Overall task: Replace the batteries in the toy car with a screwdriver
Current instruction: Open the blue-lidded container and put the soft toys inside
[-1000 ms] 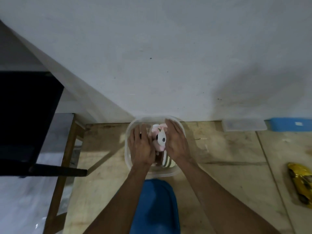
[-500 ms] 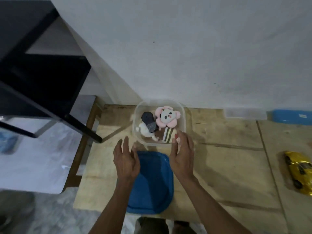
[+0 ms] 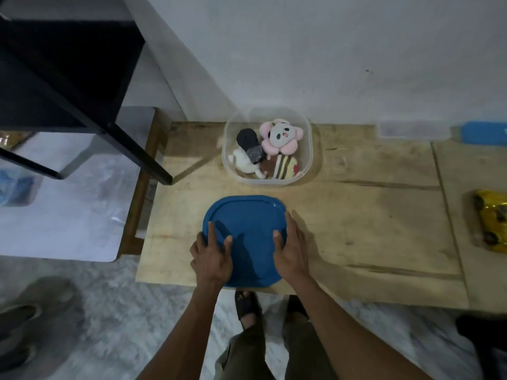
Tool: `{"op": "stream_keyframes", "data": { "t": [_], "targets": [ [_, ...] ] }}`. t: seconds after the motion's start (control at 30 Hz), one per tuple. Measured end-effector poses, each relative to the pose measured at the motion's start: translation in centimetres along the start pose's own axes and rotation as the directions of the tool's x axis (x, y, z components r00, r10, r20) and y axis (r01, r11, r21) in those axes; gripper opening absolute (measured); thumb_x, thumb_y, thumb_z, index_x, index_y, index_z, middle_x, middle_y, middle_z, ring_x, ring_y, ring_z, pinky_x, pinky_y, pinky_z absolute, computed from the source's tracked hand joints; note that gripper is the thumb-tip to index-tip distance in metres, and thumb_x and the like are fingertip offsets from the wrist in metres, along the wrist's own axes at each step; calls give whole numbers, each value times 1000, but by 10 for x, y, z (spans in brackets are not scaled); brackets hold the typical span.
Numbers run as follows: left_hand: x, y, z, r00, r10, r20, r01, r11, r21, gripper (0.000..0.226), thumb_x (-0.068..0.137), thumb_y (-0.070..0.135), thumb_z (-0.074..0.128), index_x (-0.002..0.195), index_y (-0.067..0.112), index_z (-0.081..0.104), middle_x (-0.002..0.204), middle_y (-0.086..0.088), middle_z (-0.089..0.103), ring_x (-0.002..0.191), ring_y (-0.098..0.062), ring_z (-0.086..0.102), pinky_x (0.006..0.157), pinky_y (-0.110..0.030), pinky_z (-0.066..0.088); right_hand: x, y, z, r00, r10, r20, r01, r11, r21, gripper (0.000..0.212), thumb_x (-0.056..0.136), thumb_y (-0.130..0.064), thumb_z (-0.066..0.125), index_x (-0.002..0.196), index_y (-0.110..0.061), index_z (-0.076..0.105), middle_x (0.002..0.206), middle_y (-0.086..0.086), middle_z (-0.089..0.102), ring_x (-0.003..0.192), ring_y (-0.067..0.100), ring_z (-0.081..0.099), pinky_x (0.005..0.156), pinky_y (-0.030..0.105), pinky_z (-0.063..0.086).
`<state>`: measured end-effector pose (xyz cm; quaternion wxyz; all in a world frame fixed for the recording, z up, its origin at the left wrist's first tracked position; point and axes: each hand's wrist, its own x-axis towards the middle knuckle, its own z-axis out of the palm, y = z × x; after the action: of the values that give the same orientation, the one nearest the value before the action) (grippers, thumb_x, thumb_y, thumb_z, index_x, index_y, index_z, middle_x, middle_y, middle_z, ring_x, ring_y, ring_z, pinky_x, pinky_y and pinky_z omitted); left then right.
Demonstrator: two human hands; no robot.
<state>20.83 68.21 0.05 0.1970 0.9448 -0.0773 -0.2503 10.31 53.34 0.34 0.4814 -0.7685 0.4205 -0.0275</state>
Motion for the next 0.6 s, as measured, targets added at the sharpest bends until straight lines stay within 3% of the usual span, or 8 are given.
{"op": "stream_keyframes", "data": {
  "t": [0.13,0.27,0.37,0.5,0.6],
  "targets": [
    [0,-2,-8,1000,-17,8,17,1000,-23,75,97,64,38,159,32,9,156,-14,25,139,-38,24,109,-60,29,-3,-1,8,996,65,-60,-63,998,25,59,102,-42,46,155,-28,24,159,-1,31,144,25,24,119,46,25],
    [-11,-7,-21,998,65,-1,-65,997,-37,81,93,65,47,159,31,15,148,-19,28,126,-38,30,102,-52,38,-17,-4,13,981,122,-151,-111,991,77,61,98,-45,53,153,-27,32,155,3,37,143,26,30,118,49,28],
    [-24,-4,-36,990,135,-48,-137,990,-22,82,89,65,53,157,33,21,150,-15,25,127,-35,29,96,-50,47,-32,-17,6,964,55,-260,-42,998,56,64,94,-47,59,149,-20,41,149,8,43,139,27,37,115,53,32],
    [-26,15,-62,961,255,-109,-260,965,-36,81,89,63,58,156,32,25,149,-13,24,130,-32,26,90,-51,51,-39,-44,-16,932,-32,-362,29,999,-15,69,89,-48,67,148,-21,44,152,8,42,144,25,31,117,54,28],
    [-20,40,-81,938,318,-141,-330,942,-69,81,88,63,59,155,30,28,150,-12,25,132,-31,25,89,-50,50,-36,-59,-37,914,-94,-394,88,996,-33,71,88,-49,68,148,-20,43,145,7,50,135,27,43,112,50,38]
  ]
}}
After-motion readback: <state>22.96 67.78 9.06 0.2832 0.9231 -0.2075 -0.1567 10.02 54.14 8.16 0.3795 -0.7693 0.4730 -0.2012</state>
